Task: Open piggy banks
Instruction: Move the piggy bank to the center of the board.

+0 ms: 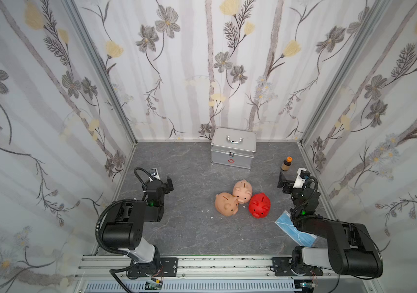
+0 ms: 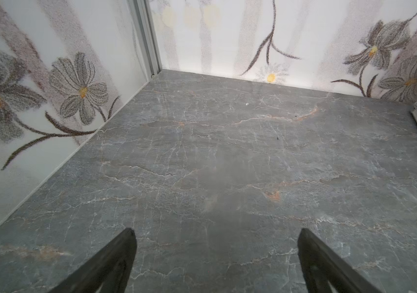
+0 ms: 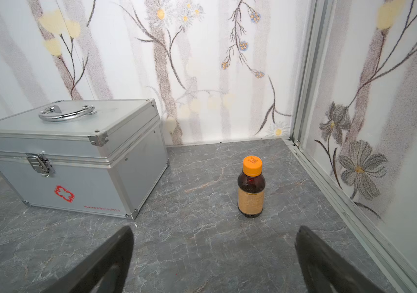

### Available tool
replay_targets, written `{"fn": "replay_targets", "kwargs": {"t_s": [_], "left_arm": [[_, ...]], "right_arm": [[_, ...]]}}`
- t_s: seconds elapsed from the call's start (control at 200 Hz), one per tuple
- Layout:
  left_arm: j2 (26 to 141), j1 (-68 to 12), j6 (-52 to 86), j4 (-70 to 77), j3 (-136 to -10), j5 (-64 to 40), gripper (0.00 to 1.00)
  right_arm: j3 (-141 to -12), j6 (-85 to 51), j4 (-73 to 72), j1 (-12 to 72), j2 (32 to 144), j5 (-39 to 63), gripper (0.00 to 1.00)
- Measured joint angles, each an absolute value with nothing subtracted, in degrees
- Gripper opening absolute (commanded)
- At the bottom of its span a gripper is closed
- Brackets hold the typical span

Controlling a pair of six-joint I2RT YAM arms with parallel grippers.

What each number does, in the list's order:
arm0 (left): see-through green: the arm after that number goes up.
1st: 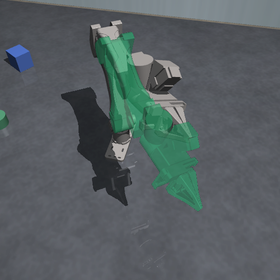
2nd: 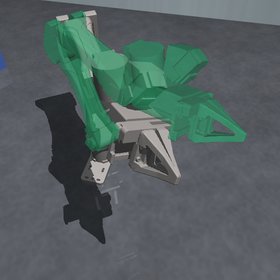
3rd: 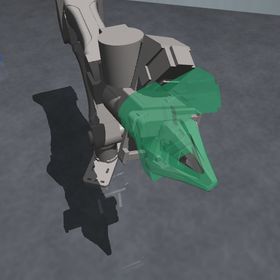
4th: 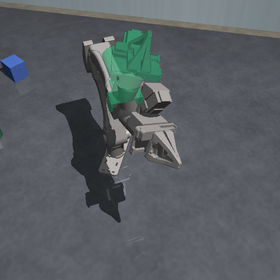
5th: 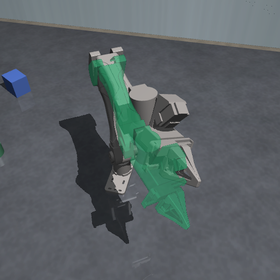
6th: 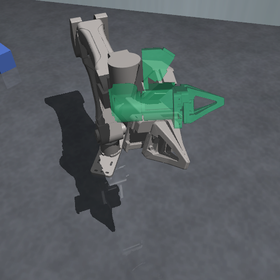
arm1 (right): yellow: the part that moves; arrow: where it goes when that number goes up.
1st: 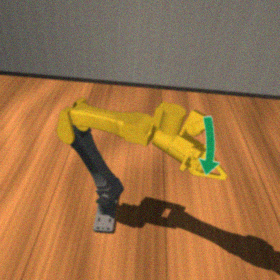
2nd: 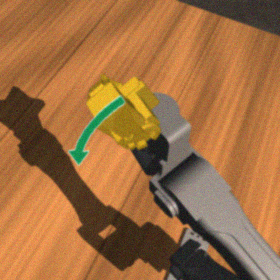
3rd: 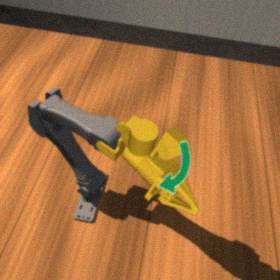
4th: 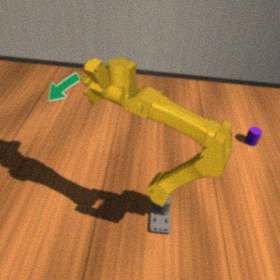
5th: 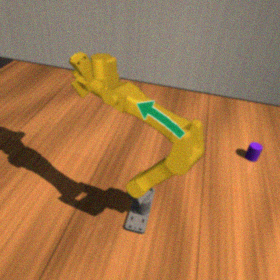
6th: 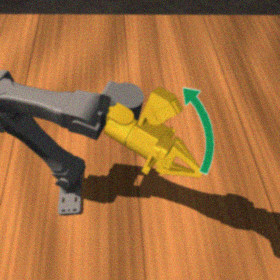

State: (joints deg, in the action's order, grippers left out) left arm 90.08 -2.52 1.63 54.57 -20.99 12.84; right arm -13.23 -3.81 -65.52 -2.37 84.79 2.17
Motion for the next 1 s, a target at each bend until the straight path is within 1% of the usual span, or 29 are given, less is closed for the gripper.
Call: {"fn": "replay_targets", "kwargs": {"t_s": [1.004], "left_arm": [[90.08, -2.72, 1.43, 55.13, -20.38, 12.60, 1.00]], "right_arm": [[-13.21, -3.81, -65.41, -2.85, 84.79, 1.83, 1.00]]}}
